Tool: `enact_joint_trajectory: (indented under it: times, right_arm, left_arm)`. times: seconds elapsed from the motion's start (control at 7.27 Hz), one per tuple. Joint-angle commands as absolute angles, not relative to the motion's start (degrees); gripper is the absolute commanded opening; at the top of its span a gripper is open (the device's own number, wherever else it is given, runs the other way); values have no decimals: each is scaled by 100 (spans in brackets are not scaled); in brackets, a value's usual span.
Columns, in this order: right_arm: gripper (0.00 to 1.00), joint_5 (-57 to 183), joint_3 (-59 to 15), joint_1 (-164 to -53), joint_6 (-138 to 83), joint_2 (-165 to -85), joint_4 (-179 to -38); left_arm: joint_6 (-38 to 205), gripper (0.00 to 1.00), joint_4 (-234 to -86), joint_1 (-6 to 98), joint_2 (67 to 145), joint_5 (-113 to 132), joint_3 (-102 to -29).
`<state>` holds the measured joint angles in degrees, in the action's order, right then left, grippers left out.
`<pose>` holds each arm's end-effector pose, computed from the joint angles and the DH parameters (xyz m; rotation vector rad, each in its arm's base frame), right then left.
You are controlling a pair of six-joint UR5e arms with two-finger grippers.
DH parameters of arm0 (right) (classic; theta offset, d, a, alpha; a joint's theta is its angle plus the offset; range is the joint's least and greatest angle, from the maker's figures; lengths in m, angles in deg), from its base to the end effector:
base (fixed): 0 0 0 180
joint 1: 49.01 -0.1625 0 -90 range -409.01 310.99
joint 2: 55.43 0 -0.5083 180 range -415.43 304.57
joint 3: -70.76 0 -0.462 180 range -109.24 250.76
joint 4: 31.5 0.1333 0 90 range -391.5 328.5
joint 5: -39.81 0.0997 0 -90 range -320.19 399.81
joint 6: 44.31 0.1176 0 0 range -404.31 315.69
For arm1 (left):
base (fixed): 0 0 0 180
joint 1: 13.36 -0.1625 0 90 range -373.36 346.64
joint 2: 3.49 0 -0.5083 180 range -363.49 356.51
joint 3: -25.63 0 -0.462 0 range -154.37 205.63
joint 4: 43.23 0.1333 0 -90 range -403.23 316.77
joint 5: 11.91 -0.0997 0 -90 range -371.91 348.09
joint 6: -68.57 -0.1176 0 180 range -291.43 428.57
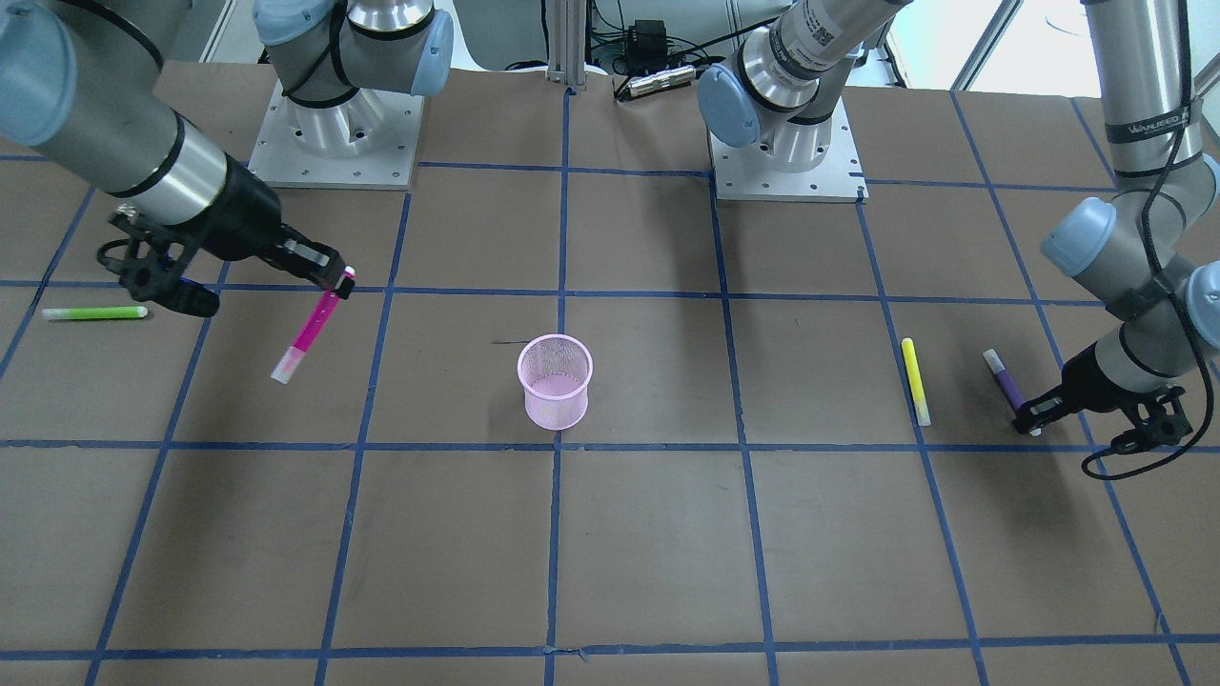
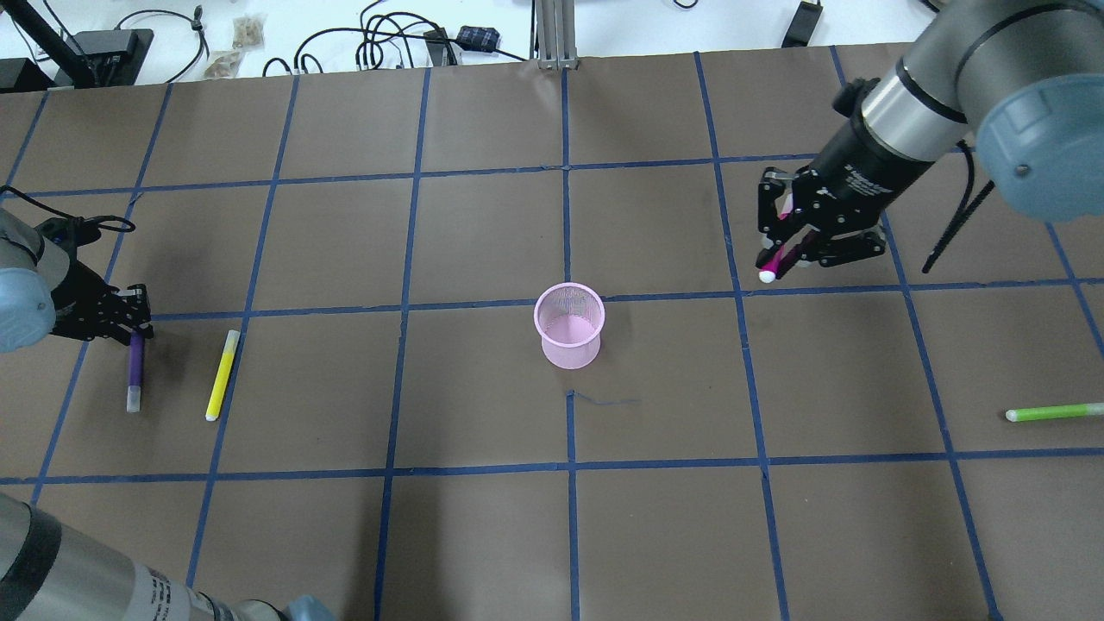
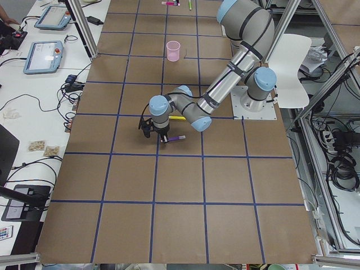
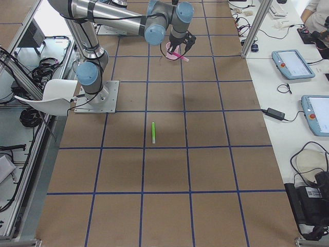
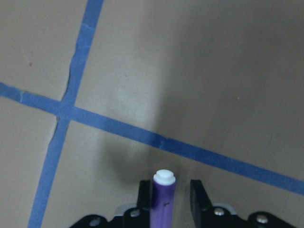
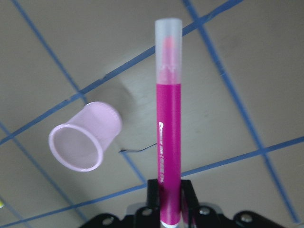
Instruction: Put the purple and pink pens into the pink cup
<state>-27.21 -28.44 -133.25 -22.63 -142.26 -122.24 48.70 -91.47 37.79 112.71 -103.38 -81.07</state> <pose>0.1226 -0.5704 0.4449 0.7078 2.6591 0.3549 0.3127 -0.5959 0.1846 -0.5154 3.0859 0.0468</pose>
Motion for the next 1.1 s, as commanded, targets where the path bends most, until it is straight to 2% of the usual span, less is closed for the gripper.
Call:
enact_joint_trajectory:
  times: [0.0, 0.14, 0.28, 0.55, 0.96]
  right_arm:
    - [0, -886, -2715, -13890, -999, -13623, -12273]
    - [0, -462, -2759, -14109, -464, -13455, -12613]
    - [0, -153, -2785, -14346, 107, -13184, -13034]
    - [0, -141, -2794, -14681, 1312, -12735, -14237]
    - [0, 393, -3258, -14726, 1764, -12724, -14285]
  left_arm:
    - [4871, 40, -9165, 3779, 11279, -10341, -8107]
    - [4871, 40, -9165, 3779, 11287, -10341, -8107]
    - [4871, 33, -9165, 3779, 11287, -10341, -8107]
    - [4862, 0, -9244, 3779, 11279, -10393, -8107]
    - [4862, 0, -9586, 3788, 11122, -10692, -7897]
